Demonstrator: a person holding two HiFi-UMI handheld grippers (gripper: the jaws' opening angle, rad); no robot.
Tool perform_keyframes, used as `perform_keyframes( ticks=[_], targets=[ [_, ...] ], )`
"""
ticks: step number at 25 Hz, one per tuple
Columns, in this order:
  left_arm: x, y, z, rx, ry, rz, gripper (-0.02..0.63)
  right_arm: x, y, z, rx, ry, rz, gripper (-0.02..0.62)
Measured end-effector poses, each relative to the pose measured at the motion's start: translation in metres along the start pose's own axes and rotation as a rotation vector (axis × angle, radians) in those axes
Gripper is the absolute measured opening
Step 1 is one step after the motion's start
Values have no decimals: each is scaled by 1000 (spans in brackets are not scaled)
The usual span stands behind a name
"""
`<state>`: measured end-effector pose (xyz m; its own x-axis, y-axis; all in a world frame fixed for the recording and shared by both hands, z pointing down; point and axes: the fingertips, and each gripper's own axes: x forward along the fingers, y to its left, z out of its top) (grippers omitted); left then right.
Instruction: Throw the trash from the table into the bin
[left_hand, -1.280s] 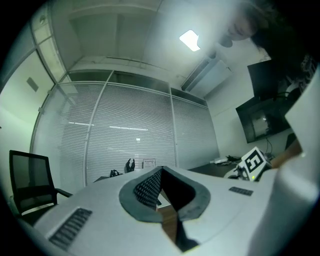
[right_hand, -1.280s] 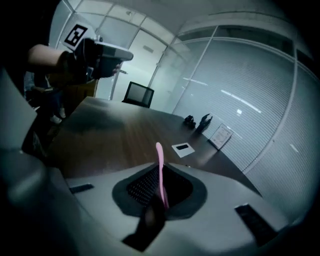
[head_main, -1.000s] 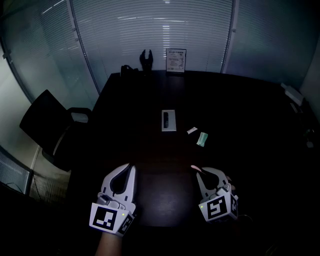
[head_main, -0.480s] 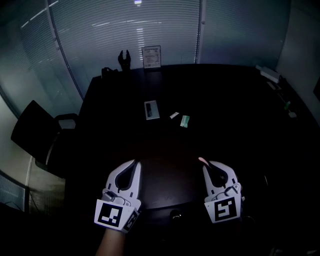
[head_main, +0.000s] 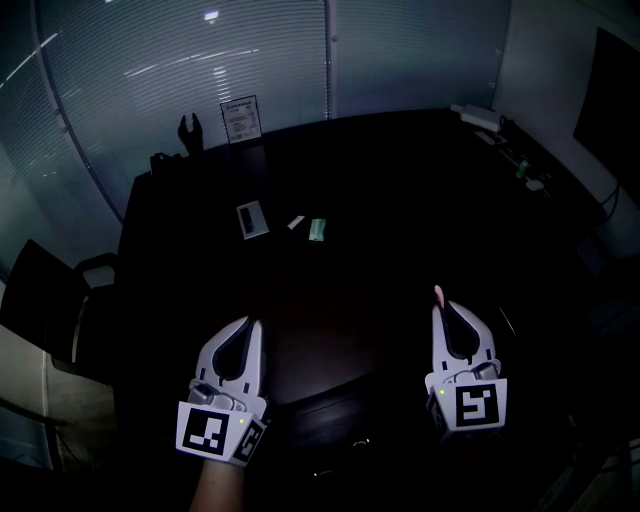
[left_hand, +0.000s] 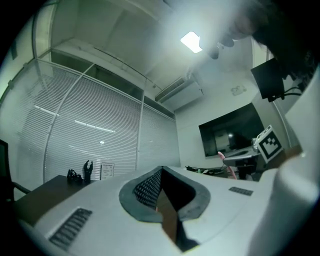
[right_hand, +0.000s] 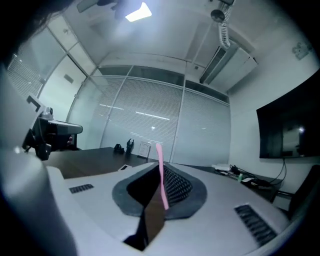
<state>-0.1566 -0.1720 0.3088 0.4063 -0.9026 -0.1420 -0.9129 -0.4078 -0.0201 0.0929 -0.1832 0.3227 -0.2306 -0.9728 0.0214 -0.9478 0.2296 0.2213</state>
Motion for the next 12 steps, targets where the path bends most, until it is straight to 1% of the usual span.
perform_keyframes(
  ticks=[7, 12],
  targets=[
    [24, -45, 2, -8, 6, -62, 0, -29, -55, 2, 13, -14, -98, 31],
    [30, -83, 6, 4, 5, -70, 0, -57, -98, -8, 25, -15, -133, 31]
  ],
)
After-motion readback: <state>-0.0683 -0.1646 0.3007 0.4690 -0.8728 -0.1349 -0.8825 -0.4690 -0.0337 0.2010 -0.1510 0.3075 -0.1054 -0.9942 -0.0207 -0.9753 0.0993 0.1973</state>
